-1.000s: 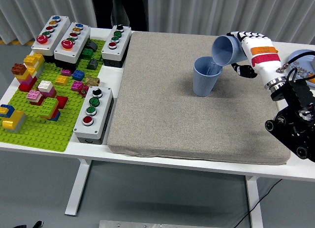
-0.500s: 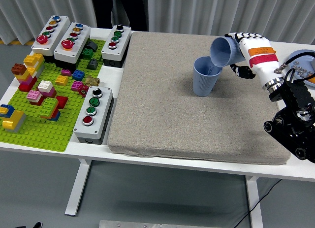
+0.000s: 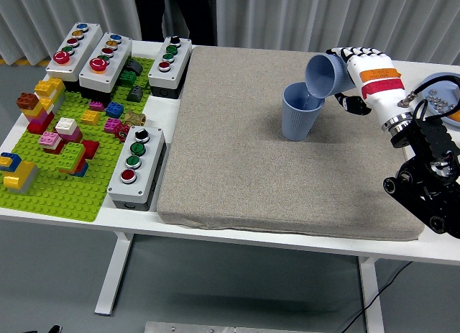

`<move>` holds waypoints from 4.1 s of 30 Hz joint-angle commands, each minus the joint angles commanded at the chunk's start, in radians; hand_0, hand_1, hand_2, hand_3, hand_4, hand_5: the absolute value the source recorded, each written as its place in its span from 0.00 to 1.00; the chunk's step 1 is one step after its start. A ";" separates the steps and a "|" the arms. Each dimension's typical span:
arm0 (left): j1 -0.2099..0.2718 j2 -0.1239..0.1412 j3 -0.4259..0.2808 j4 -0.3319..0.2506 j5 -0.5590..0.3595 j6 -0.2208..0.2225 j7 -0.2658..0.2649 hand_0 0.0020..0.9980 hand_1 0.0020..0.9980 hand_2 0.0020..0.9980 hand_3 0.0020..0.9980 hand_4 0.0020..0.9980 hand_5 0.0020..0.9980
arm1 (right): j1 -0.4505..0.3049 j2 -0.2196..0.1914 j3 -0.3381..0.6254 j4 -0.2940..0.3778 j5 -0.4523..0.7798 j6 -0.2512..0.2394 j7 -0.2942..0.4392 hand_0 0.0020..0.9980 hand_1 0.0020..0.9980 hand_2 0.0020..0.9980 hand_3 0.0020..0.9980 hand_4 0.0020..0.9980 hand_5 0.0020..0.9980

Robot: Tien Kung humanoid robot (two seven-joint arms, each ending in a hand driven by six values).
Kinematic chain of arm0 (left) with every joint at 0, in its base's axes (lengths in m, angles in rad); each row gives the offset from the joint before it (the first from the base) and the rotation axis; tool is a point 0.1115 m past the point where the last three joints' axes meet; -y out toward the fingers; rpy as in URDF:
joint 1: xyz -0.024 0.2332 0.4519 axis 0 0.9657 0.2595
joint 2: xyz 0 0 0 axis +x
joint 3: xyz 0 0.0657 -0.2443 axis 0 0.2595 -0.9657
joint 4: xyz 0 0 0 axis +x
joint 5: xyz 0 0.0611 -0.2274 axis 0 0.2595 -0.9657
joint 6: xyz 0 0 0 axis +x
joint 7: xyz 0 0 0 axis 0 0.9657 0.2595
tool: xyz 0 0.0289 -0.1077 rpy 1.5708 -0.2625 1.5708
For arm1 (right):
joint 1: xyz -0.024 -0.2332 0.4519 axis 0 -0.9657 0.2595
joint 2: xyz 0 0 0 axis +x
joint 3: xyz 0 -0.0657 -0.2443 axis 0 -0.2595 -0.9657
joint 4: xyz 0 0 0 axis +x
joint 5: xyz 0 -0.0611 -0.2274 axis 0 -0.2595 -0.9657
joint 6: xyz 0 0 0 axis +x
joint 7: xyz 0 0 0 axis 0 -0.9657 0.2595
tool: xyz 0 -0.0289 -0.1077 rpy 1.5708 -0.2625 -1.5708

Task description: Pick cup pour cup place

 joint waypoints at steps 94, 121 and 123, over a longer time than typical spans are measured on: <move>0.002 0.000 -0.009 0.000 0.008 -0.001 0.003 0.77 0.81 0.84 0.77 0.51 0.93 | 0.017 -0.021 -0.047 0.047 -0.137 -0.018 -0.126 0.80 0.67 0.58 0.63 0.64 0.00; 0.006 0.001 -0.012 0.000 0.011 -0.002 0.005 0.77 0.81 0.84 0.77 0.51 0.93 | 0.020 -0.023 -0.063 0.056 -0.206 -0.023 -0.187 0.82 0.68 0.58 0.62 0.63 0.00; 0.007 0.000 -0.014 0.000 0.013 -0.001 0.006 0.77 0.81 0.84 0.77 0.51 0.93 | 0.020 -0.022 -0.064 0.055 -0.212 -0.023 -0.192 0.82 0.68 0.58 0.62 0.63 0.00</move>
